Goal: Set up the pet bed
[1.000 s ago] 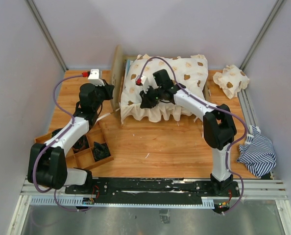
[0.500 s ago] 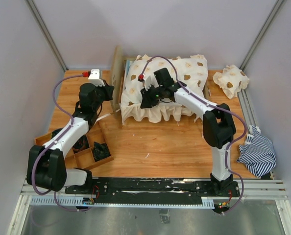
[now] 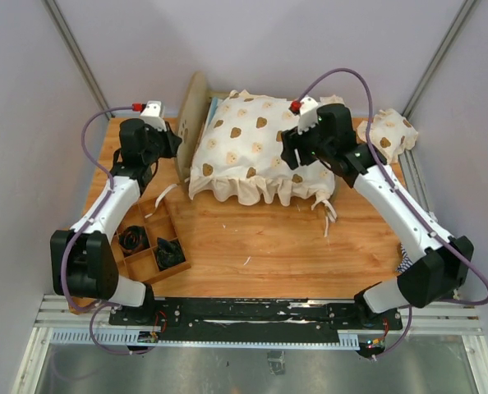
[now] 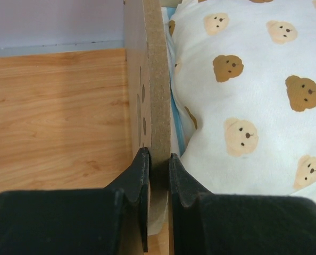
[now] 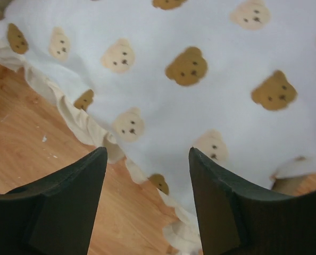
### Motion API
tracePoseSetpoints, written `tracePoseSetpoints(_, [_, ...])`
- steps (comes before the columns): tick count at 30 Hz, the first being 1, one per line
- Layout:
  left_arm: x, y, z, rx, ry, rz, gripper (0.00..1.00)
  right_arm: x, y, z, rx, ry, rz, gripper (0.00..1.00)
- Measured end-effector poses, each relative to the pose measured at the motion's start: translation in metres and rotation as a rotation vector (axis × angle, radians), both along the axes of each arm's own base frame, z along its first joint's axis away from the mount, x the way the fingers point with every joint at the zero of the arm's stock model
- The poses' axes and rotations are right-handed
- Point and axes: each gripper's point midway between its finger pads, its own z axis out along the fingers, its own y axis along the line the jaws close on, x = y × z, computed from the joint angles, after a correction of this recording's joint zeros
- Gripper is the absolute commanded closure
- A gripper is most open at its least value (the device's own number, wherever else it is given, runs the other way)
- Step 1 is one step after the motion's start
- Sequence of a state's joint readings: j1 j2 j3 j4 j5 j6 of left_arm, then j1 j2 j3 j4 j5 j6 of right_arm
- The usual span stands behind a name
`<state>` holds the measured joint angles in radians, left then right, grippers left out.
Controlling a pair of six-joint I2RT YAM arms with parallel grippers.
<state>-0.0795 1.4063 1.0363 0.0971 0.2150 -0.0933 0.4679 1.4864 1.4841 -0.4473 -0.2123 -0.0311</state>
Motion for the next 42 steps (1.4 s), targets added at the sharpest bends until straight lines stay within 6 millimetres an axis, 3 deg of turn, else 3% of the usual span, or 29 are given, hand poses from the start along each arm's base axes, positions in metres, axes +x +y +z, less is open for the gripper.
tracePoseSetpoints(3, [0.007, 0.005, 0.001, 0.015, -0.002, -0.019, 1.00, 0.000, -0.033, -0.001, -0.042, -0.020, -0.129, 0.34])
tracePoseSetpoints(9, [0.012, 0.016, 0.000, -0.004, -0.006, -0.081, 1.00, 0.011, -0.125, -0.042, -0.129, 0.070, -0.500, 0.39])
tracePoseSetpoints(14, [0.015, 0.025, 0.001, 0.038, -0.033, -0.120, 1.00, 0.003, -0.169, -0.077, -0.108, 0.157, -0.681, 0.44])
tracePoseSetpoints(20, [0.018, 0.022, 0.003, 0.039, -0.061, -0.158, 1.00, 0.010, -0.154, -0.095, -0.008, 0.197, -0.665, 0.47])
tracePoseSetpoints(23, [0.018, 0.022, 0.004, 0.026, -0.073, -0.173, 1.00, 0.019, -0.149, -0.106, 0.020, 0.220, -0.683, 0.58])
tracePoseSetpoints(27, [0.020, 0.019, 0.006, -0.004, -0.091, -0.186, 1.00, 0.019, -0.150, -0.126, 0.014, 0.272, -0.717, 0.84])
tracePoseSetpoints(32, [0.024, 0.007, 0.010, -0.108, -0.120, -0.216, 1.00, 0.010, -0.154, -0.127, 0.043, 0.256, -0.766, 0.91])
tracePoseSetpoints(34, [0.027, -0.001, 0.011, -0.166, -0.142, -0.237, 0.95, -0.005, -0.157, -0.126, 0.063, 0.250, -0.782, 0.90])
tracePoseSetpoints(38, [0.037, -0.028, 0.008, -0.232, -0.176, -0.286, 0.88, -0.061, -0.162, -0.128, 0.145, 0.247, -0.799, 0.86])
tracePoseSetpoints(42, [0.057, -0.060, 0.010, -0.283, -0.207, -0.317, 0.55, -0.100, -0.163, -0.128, 0.301, 0.214, -0.839, 0.75])
